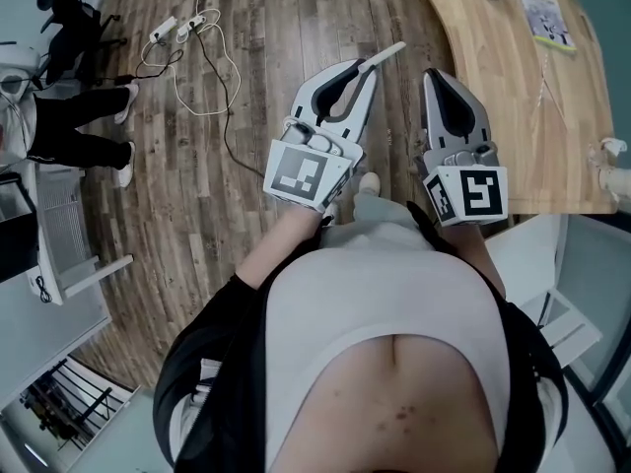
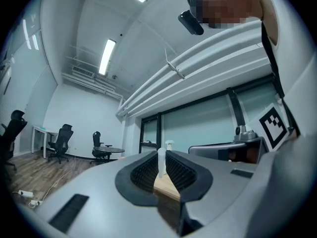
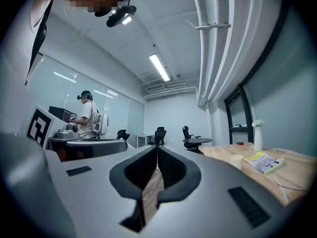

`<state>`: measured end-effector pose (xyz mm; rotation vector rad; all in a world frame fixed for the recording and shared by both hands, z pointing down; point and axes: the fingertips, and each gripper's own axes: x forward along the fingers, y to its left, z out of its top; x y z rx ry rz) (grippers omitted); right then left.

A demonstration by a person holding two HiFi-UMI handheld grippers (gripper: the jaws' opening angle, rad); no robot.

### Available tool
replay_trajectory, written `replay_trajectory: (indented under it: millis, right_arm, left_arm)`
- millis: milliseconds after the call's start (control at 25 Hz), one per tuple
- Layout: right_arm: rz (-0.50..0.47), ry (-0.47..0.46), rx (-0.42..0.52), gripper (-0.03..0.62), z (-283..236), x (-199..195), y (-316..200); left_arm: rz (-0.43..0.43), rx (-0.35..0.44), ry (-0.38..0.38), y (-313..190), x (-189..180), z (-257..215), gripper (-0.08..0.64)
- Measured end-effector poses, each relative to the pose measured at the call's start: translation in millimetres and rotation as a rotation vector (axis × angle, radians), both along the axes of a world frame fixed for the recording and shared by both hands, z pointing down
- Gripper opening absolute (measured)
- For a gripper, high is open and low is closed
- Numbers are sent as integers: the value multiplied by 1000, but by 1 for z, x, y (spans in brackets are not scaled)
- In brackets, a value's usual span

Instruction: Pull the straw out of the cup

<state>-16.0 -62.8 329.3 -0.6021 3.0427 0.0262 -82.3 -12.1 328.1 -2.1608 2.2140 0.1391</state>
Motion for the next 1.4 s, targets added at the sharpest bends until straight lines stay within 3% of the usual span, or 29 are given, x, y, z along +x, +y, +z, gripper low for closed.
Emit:
replay_trajectory:
  millis: [440, 800, 1160, 1400]
  right_arm:
    - [5, 67, 14, 30, 7, 13, 92]
    - [-10, 82, 5, 31, 16, 39, 176]
    - [-13, 105, -22, 31, 20, 67, 242]
    - [-30, 105, -19, 31, 17, 87, 251]
  left_arm:
    - [-11, -126, -56, 82, 12, 16, 50]
    - [19, -252, -91, 159, 48, 34, 51]
    - [29, -281, -74, 222, 75, 40, 49]
    - [26, -262, -77, 229, 97, 33, 50]
